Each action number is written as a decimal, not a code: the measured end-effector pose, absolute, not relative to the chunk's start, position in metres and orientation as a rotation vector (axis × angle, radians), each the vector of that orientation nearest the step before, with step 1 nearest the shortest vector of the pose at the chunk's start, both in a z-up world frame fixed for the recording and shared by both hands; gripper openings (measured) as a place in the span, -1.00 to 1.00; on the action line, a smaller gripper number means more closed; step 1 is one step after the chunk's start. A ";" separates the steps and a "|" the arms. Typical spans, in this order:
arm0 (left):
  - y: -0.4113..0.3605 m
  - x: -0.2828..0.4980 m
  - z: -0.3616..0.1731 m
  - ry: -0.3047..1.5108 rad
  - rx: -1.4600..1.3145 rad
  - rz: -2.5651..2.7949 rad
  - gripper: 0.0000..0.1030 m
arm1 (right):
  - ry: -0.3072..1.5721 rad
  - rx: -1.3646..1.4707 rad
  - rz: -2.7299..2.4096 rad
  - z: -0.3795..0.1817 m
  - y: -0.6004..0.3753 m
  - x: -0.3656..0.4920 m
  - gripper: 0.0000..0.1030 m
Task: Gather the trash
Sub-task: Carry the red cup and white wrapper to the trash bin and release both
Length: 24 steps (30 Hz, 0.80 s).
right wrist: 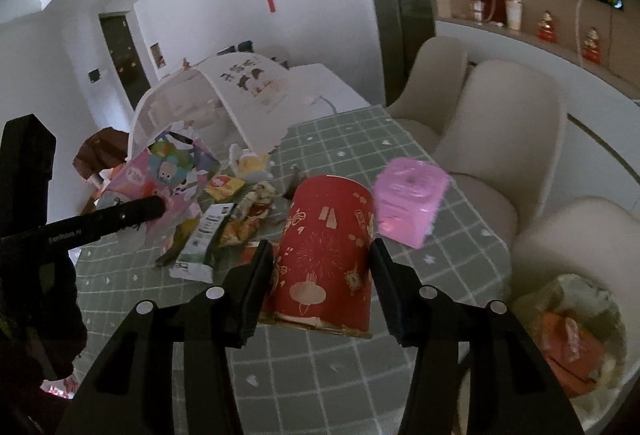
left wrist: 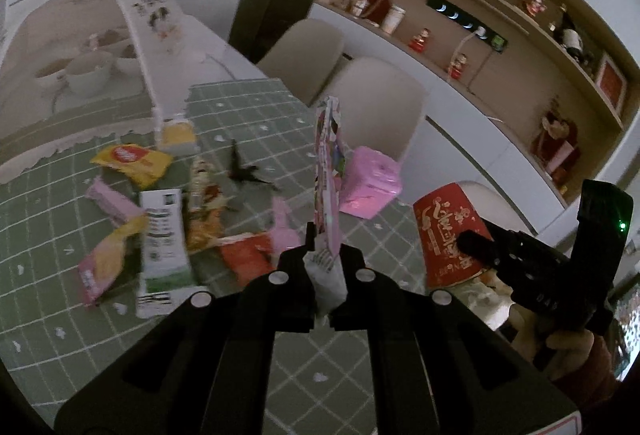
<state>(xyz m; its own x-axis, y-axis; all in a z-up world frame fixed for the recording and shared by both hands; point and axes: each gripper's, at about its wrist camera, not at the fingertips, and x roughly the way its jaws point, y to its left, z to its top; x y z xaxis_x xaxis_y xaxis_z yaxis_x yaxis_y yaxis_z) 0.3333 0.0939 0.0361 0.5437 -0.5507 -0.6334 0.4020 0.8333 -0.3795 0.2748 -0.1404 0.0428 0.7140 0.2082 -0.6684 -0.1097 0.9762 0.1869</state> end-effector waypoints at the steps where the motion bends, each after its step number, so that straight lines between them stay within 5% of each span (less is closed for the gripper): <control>1: 0.087 0.331 0.038 0.817 -0.195 -0.580 -0.93 | 0.753 0.141 0.170 0.043 -0.145 0.271 -0.08; 24: -0.182 0.284 0.015 0.939 -0.119 -1.022 -0.93 | 0.671 0.181 -0.176 0.050 -0.360 0.119 -0.08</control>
